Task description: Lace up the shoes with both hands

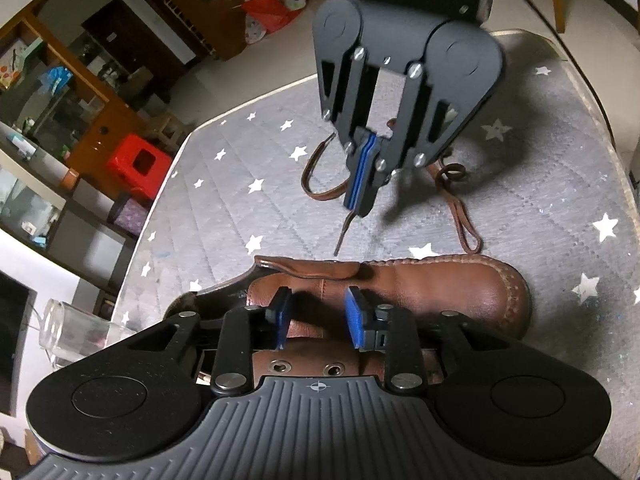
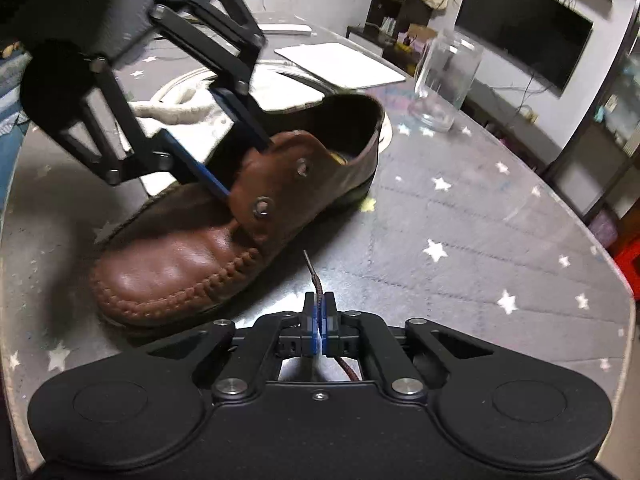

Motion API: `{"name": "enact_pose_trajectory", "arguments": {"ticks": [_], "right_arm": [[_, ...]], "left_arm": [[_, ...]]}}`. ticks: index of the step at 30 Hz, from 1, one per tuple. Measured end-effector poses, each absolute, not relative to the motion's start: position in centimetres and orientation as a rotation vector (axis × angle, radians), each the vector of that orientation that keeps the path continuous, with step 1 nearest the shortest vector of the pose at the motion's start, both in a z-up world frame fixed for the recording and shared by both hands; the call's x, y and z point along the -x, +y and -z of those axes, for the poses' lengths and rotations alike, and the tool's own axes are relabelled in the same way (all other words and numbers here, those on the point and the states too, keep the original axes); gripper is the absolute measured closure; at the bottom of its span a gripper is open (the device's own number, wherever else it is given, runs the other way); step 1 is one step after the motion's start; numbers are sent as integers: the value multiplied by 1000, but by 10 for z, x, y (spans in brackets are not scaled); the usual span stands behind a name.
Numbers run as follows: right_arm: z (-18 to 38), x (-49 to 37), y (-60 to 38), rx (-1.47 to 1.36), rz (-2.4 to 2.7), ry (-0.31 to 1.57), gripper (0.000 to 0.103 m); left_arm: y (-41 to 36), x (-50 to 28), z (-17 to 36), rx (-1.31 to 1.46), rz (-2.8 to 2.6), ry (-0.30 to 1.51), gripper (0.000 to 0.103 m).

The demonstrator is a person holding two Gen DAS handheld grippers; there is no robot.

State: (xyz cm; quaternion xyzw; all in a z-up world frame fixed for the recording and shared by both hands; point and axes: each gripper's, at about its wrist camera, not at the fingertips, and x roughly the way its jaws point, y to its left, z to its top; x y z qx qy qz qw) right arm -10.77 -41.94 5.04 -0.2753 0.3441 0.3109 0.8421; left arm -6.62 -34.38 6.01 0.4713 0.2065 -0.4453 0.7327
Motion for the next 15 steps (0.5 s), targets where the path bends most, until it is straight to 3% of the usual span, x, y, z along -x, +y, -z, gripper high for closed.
{"name": "enact_pose_trajectory", "arguments": {"ticks": [15], "right_arm": [[-71, 119, -404, 667, -671, 652, 101]], "left_arm": [[-345, 55, -56, -1002, 1005, 497, 78]]}}
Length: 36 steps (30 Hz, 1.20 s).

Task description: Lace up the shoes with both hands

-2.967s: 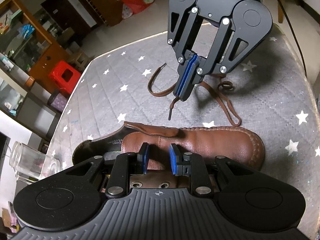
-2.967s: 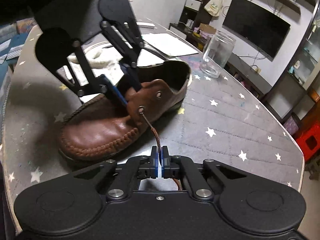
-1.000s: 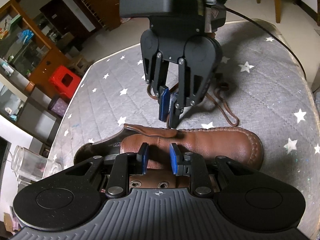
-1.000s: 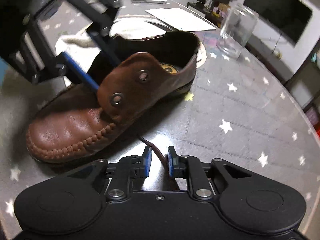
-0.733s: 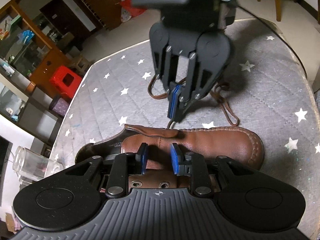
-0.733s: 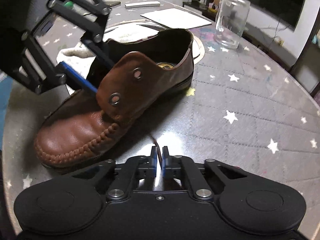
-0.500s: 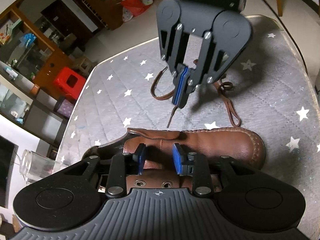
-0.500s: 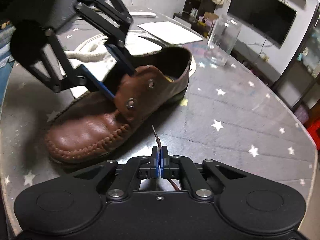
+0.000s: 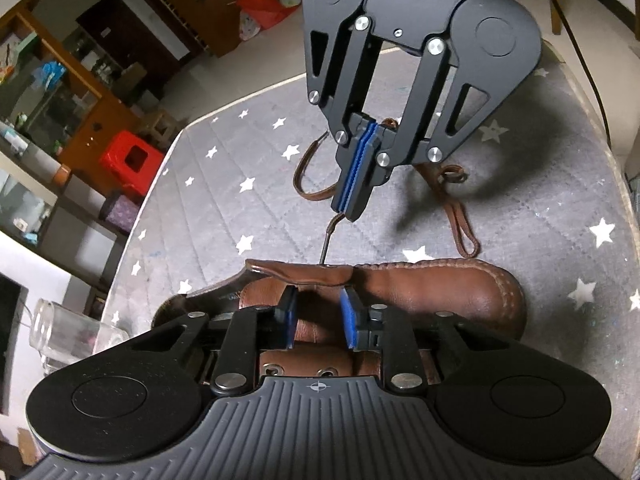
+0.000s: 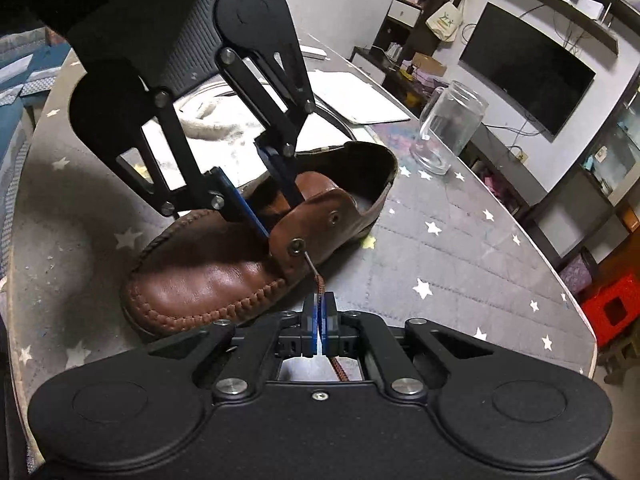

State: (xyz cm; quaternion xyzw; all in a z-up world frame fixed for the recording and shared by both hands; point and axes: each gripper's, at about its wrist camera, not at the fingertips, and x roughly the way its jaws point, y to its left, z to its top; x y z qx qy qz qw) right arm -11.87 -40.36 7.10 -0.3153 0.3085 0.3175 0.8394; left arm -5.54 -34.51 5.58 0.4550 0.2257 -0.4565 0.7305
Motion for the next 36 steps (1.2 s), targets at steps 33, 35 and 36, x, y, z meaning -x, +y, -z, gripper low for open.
{"name": "enact_pose_trajectory", "arguments": {"ticks": [33, 35, 36], "right_arm": [[-65, 117, -385, 750, -709, 627, 101], [-65, 116, -382, 754, -710, 621, 101], [-65, 115, -381, 757, -712, 619, 101]], "left_arm": [[-346, 57, -54, -1012, 1030, 472, 78], [-346, 57, -55, -1013, 1037, 470, 78], [-346, 57, -56, -1014, 1041, 468, 78]]}}
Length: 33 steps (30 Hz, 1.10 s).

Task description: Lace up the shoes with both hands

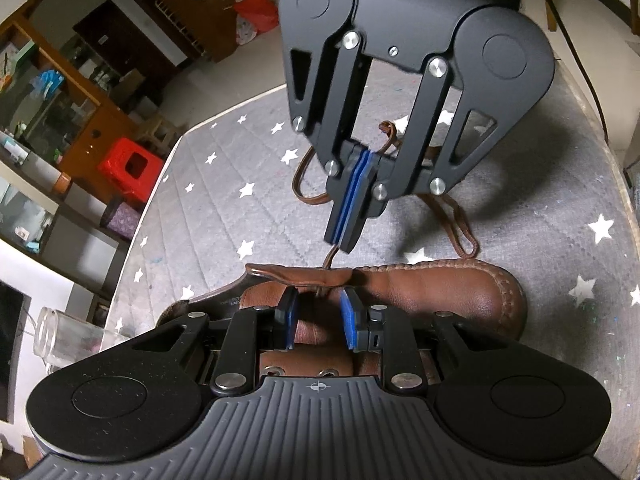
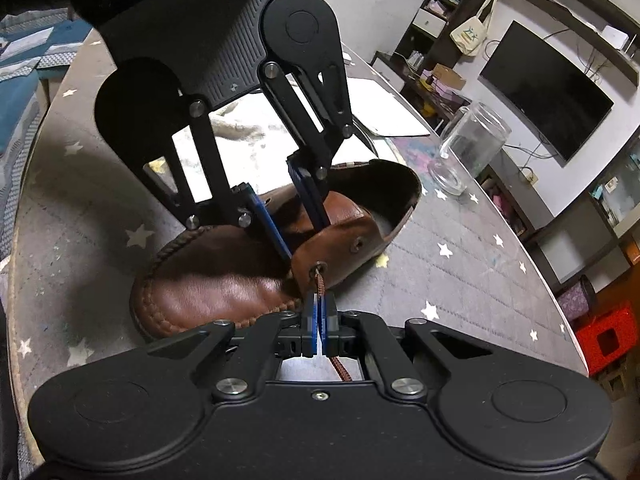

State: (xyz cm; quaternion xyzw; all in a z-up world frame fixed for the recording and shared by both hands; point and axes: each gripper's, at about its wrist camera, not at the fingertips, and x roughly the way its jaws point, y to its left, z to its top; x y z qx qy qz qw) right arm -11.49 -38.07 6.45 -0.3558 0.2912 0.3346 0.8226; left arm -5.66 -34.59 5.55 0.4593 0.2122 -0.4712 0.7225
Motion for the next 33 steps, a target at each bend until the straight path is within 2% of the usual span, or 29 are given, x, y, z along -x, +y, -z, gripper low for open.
{"name": "enact_pose_trajectory", "arguments": {"ticks": [2, 6, 13, 28, 31, 33], "right_arm": [[-64, 114, -379, 762, -716, 618, 101], [-64, 112, -377, 771, -715, 614, 101], [-64, 115, -379, 762, -707, 611, 101], [-59, 145, -361, 626, -717, 625, 98], [-52, 149, -356, 638, -680, 622, 93], [-50, 149, -355, 626, -664, 625, 93]], "left_arm": [[-346, 56, -56, -1016, 1047, 466, 80], [-346, 56, -58, -1019, 1061, 461, 91], [-345, 49, -55, -969, 1073, 459, 98], [-350, 90, -55, -939, 830, 394, 100], [-350, 105, -54, -986, 754, 343, 100], [-348, 113, -57, -990, 710, 315, 100]]}}
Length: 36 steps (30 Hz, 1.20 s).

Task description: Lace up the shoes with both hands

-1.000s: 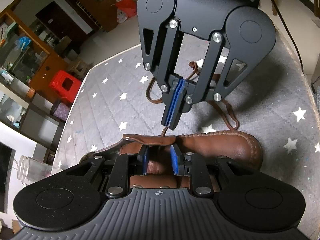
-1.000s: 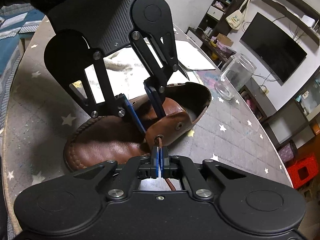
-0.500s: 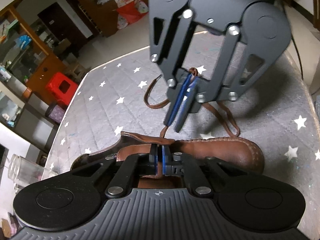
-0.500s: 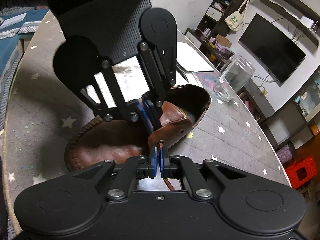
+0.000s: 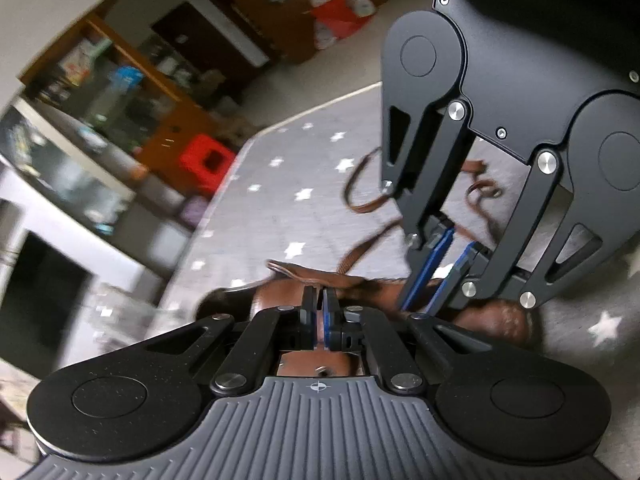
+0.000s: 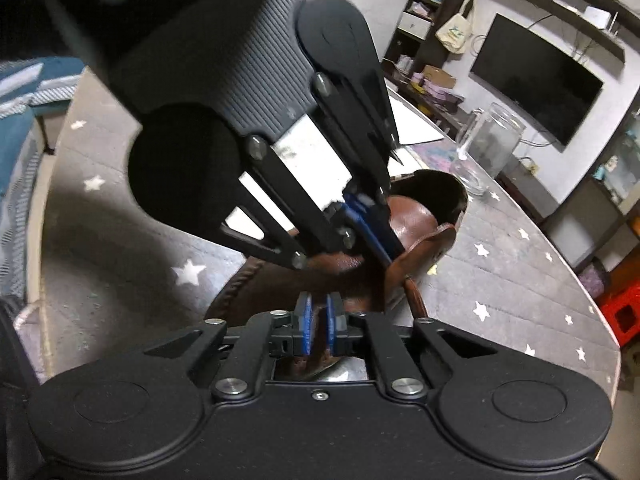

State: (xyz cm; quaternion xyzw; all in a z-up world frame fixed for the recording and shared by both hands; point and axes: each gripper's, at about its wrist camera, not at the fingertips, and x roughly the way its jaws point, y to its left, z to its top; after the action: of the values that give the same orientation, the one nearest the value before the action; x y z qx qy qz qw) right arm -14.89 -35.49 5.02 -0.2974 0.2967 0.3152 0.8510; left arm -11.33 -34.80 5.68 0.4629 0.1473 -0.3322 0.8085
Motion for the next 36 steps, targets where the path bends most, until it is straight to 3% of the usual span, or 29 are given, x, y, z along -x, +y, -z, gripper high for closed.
{"name": "enact_pose_trajectory", "arguments": {"ticks": [6, 12, 22, 30, 36], "right_arm": [[-47, 151, -354, 571, -614, 625, 92], [-43, 158, -354, 572, -548, 590, 78], [-39, 165, -361, 547, -458, 521, 34], [-34, 164, -364, 511, -430, 518, 31], [-38, 166, -364, 508, -431, 500, 27]], "left_arm": [[-332, 128, -72, -928, 573, 261, 100], [-297, 139, -98, -826, 411, 236, 100], [-249, 164, -119, -758, 244, 249, 100], [-207, 179, -135, -664, 85, 253, 100], [-209, 195, -138, -608, 252, 288, 100]]}}
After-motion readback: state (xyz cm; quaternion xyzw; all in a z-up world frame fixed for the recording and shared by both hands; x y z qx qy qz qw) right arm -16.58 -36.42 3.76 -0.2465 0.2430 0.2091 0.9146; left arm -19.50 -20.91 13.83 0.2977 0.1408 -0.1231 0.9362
